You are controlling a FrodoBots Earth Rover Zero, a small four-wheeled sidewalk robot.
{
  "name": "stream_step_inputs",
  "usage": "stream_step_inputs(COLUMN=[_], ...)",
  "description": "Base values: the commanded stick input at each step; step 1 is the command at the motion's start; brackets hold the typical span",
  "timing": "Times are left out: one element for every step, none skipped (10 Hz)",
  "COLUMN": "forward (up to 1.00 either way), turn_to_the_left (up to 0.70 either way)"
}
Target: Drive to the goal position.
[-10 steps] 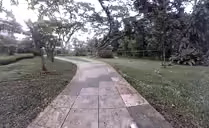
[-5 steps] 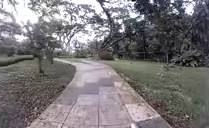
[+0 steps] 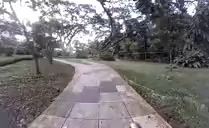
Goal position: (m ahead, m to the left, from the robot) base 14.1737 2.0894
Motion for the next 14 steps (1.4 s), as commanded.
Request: stream_step_inputs(forward=[0.7,0.7,0.7,0.7,0.7,0.7,0.7,0.7,0.7,0.7,0.7,0.7,0.7,0.7], turn_to_the_left=[0.0,0.0,0.0,0.0,0.0,0.0,0.0,0.0,0.0,0.0,0.0,0.0,0.0,0.0])
